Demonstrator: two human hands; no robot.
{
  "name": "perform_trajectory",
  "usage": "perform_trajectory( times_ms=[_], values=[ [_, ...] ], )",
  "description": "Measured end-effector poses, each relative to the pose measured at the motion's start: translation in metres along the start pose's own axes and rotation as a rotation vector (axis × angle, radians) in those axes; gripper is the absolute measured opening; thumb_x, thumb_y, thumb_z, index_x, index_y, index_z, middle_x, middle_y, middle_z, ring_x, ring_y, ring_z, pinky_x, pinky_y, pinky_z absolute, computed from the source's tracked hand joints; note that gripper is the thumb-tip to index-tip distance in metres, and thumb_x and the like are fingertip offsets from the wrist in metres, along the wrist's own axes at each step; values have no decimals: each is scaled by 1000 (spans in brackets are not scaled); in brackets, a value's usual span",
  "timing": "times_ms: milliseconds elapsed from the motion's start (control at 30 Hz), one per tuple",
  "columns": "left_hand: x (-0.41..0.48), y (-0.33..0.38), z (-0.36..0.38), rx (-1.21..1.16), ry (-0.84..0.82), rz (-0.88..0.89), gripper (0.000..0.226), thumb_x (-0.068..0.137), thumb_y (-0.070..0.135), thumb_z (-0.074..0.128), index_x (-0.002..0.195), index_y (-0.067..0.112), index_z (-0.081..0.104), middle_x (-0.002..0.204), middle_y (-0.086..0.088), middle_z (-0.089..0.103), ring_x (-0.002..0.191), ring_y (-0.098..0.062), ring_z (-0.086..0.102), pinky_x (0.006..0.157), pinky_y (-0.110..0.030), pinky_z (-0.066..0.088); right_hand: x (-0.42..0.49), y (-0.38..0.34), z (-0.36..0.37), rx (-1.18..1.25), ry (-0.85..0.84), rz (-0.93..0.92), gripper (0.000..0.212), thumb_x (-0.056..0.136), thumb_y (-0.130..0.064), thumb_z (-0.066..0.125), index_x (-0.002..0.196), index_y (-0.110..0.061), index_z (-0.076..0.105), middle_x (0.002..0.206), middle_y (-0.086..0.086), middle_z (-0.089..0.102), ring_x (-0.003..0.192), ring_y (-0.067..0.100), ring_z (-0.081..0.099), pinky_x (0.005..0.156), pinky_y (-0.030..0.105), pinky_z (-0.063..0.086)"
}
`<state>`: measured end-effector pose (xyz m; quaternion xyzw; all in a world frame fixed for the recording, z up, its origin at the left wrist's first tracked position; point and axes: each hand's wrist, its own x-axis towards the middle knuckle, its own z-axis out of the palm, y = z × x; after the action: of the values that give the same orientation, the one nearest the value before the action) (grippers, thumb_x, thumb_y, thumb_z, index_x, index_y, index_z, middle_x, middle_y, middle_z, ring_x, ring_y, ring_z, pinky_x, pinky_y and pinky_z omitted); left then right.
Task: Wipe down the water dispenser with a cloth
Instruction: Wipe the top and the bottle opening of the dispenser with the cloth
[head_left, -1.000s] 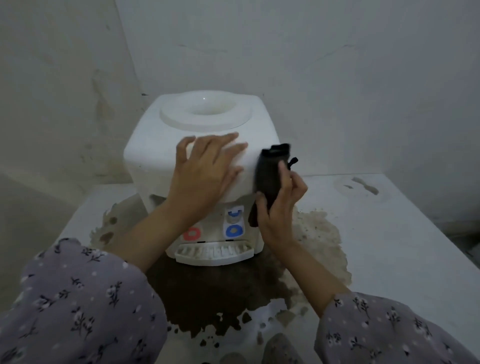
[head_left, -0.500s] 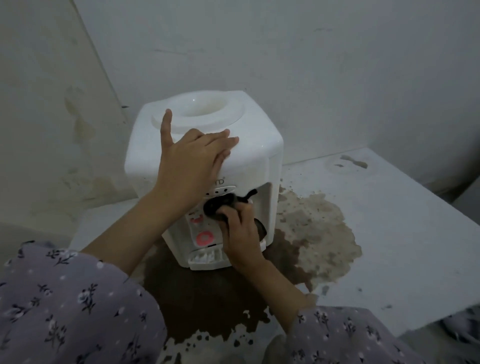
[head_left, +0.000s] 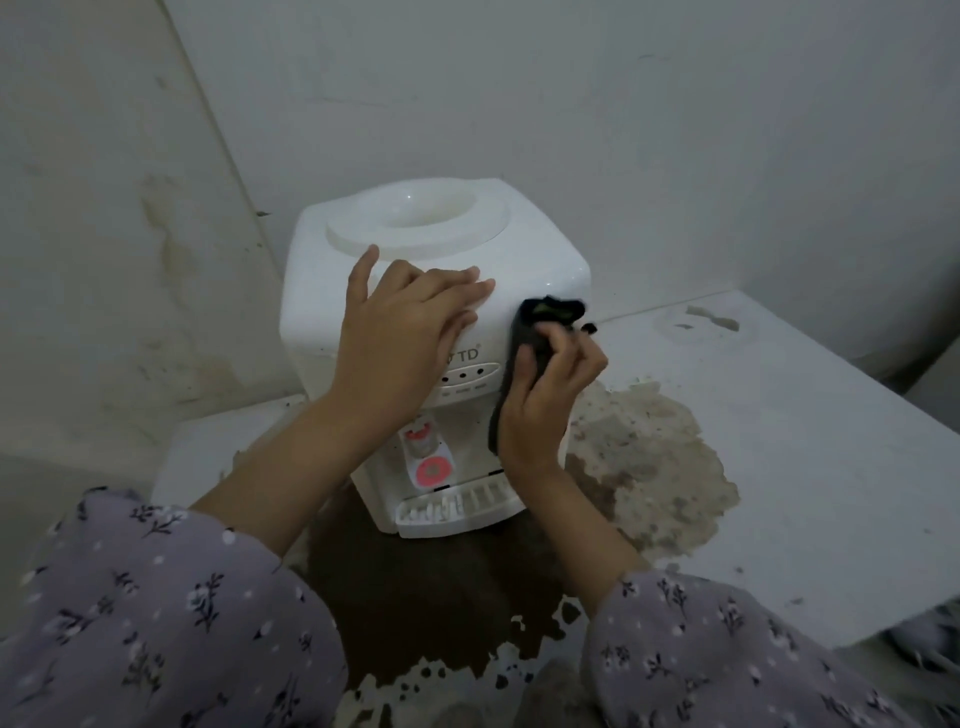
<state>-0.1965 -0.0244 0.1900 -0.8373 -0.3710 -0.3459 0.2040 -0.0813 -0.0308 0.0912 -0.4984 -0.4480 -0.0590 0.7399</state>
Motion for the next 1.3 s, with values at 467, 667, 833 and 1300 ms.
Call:
perform_trajectory(
  times_ms=[467, 667, 833, 1300],
  values=[
    [-7, -15, -19, -16, 24, -49, 28, 90, 39, 48, 104, 28, 70, 101, 8, 70, 90, -17, 57, 105, -39, 19, 19, 2, 1, 21, 92, 100, 32, 96, -12, 41, 122, 3, 51, 113, 5, 34, 105, -7, 36, 93, 13, 37],
    [-11, -14, -14, -50, 39, -58, 24, 90, 35, 52, 107, 31, 69, 107, 12, 69, 84, -16, 55, 103, -38, 22, -17, 1, 7, -115, -66, -262, 26, 99, -18, 40, 122, -10, 46, 114, 5, 32, 100, 17, 44, 91, 24, 44],
    [-16, -17, -19, -28, -5, -31, 26, 89, 33, 53, 112, 31, 66, 115, 13, 65, 93, -15, 55, 107, -42, 17, -60, 13, 1, -192, -379, -553, 45, 79, -3, 61, 120, -14, 47, 117, 5, 34, 95, 25, 43, 82, 35, 48],
    [-33, -51, -30, -25, -94, -67, 39, 88, 39, 46, 123, 30, 58, 123, 4, 62, 111, -20, 55, 109, -45, 13, -11, -25, 22, -88, 28, -135, 37, 97, -21, 43, 124, 1, 52, 111, 4, 32, 100, 16, 40, 92, 17, 39]
  ],
)
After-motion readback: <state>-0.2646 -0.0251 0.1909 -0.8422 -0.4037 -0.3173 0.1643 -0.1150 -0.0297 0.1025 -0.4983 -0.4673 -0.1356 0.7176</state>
